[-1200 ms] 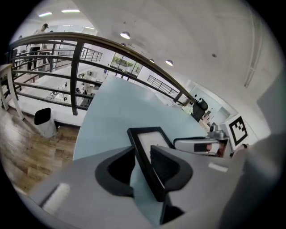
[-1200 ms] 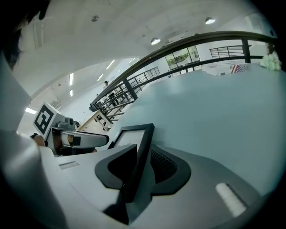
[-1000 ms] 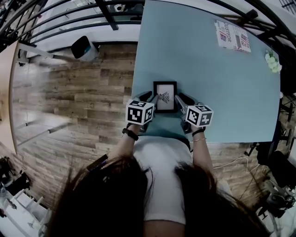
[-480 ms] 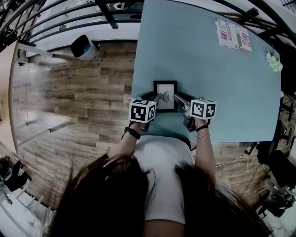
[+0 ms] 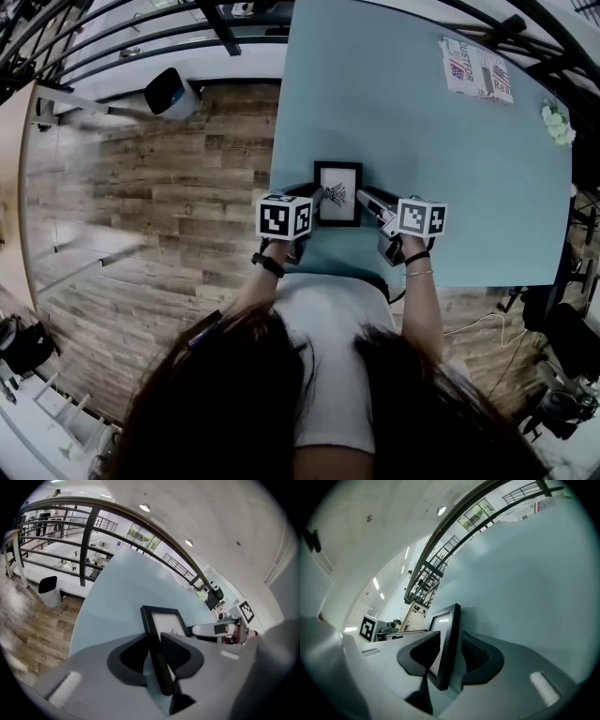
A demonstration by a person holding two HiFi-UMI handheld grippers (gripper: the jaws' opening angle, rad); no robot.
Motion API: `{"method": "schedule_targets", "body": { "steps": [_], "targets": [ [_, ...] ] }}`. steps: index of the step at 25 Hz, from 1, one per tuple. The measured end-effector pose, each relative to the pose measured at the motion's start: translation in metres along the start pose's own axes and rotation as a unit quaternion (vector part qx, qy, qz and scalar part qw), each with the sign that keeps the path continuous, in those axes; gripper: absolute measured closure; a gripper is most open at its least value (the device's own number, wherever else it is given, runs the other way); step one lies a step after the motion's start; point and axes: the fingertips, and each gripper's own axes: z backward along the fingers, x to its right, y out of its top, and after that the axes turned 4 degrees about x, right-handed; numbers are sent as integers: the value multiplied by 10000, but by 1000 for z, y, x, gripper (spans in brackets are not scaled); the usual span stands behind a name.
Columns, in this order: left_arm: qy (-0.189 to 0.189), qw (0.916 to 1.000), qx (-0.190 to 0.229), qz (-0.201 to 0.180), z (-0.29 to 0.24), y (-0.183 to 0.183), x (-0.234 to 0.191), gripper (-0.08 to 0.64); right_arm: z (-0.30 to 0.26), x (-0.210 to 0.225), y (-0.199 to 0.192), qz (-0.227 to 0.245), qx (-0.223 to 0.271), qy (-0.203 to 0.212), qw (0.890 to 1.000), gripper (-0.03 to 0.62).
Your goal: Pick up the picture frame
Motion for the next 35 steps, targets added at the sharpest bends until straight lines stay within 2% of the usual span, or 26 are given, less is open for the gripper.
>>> {"method": "schedule_targets", "body": {
  "steps": [4,10,15,19,22,26,31,34,35],
  "targets": [
    [-3,10000,0,29,-1,0,1,414,-2,-2,-4,-167,-217,198,9994,465],
    [-67,9999,1,89,1,2,0,416,-4,-11,-7,-850,-552,829,9914,466],
    [-62,9997,-69,218,-1,-2,-3,416,-5,-13,-6,-1429,-741,1263,9788,466],
    [-122,9993,-100,344,-1,-2,-4,420,-22,-28,-6,-1454,-865,1844,9682,466],
    [-139,9992,-101,353,-1,-2,-3,420,-37,-39,-6,-1232,-855,1836,9715,466],
    [-158,9991,-113,382,0,-2,-4,420,-42,-47,-8,-1550,-704,1891,9671,468],
    [-179,9990,-110,385,-1,-2,-4,420,-42,-46,-6,-1450,-636,1771,9714,482],
    [-172,9991,-107,366,-1,-2,-3,419,-44,-42,-8,-1434,-630,1598,9747,577],
    [-170,9992,-100,356,-1,-1,-2,419,-43,-39,-9,-1401,-625,1497,9767,577]
  ]
}}
